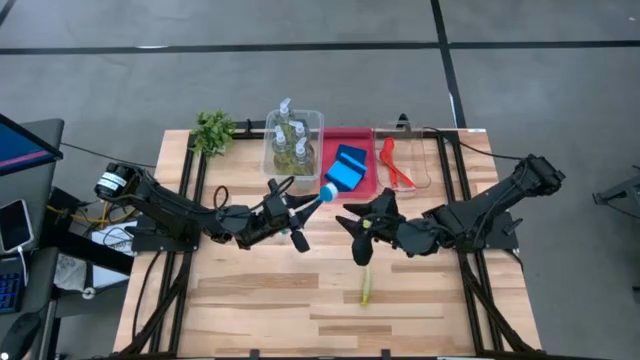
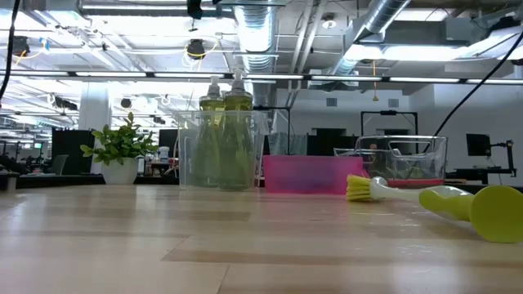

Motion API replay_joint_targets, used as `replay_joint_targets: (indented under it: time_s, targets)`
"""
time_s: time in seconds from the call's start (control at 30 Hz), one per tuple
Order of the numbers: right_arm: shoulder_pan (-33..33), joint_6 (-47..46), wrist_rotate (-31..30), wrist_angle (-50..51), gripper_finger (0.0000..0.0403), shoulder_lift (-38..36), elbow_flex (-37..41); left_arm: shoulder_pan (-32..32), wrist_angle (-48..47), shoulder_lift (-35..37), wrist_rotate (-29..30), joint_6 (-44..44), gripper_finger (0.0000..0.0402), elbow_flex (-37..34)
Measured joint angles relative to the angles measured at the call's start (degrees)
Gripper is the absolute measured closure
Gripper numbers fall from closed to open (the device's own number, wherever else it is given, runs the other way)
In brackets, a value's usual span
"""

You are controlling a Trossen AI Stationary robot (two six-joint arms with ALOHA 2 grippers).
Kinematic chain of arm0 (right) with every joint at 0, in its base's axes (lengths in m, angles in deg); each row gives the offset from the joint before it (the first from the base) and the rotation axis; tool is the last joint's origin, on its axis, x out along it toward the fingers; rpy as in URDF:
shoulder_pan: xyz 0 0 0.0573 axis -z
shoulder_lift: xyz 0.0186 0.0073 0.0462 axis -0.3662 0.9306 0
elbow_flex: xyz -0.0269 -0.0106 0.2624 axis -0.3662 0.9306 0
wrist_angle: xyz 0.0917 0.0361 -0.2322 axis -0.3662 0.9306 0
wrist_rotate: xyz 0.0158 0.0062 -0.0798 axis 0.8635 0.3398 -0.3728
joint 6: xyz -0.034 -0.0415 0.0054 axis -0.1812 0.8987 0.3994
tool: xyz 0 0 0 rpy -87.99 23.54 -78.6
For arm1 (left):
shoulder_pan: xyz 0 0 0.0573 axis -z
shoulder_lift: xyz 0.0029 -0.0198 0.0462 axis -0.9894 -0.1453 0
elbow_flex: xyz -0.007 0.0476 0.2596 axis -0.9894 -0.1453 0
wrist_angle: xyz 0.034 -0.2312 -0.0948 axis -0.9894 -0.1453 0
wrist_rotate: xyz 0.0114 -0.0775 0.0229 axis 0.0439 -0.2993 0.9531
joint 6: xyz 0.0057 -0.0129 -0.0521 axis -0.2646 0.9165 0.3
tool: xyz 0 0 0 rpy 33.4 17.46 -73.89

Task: Pick & Place Kitchen Sink Supplies
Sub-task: Put the blue dish brush into the transparent bin

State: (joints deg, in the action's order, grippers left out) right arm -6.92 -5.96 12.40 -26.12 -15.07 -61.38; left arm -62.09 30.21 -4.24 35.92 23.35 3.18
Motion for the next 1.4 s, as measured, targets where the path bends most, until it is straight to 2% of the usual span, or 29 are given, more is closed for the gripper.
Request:
replay_joint_targets:
  time_s: [0.17, 0.27, 0.37, 0.5, 0.8, 0.9, 1.1, 1.27, 1.4]
  targets:
    - [1.8, 0.0, 3.0, -3.0, 0.0162, 0.0, 0.0, -0.5, 0.0, 0.0, 0.0, 0.0, 0.0354, 0.0]
    - [2.7, 0.0, 3.4, -3.3, 0.0137, 0.0, 0.0, -0.7, 0.0, 0.0, 0.0, 0.0, 0.0377, 0.0]
    - [3.6, 0.0, 4.0, -3.3, 0.0129, 0.0, 0.0, -0.7, -0.6, 0.0, -0.1, 0.0, 0.0395, 0.0]
    - [3.9, 0.3, 4.2, -2.7, 0.0128, 0.0, 0.0, -0.7, -2.1, 0.0, -0.1, 0.0, 0.0392, 0.0]
    - [3.3, 2.8, 4.3, -2.0, 0.0128, 0.0, 0.0, -1.0, -14.6, -0.1, -0.9, 1.3, 0.0391, 0.0]
    - [3.2, 3.9, 4.3, -2.0, 0.0128, 0.0, 0.0, -2.3, -19.2, -0.1, -2.0, 6.3, 0.0380, 0.0]
    - [2.9, 4.0, 4.3, -1.4, 0.0128, 0.0, 0.0, -6.5, -27.5, -1.9, -9.1, 15.7, 0.0334, 0.0]
    - [2.8, 3.6, 4.3, 0.8, 0.0128, 0.1, 0.0, -9.8, -28.1, -8.6, -20.1, 21.2, 0.0288, 0.0]
    - [2.2, 3.1, 4.3, 1.4, 0.0128, 0.1, 0.0, -10.3, -28.1, -15.3, -22.4, 25.2, 0.0253, 0.0]
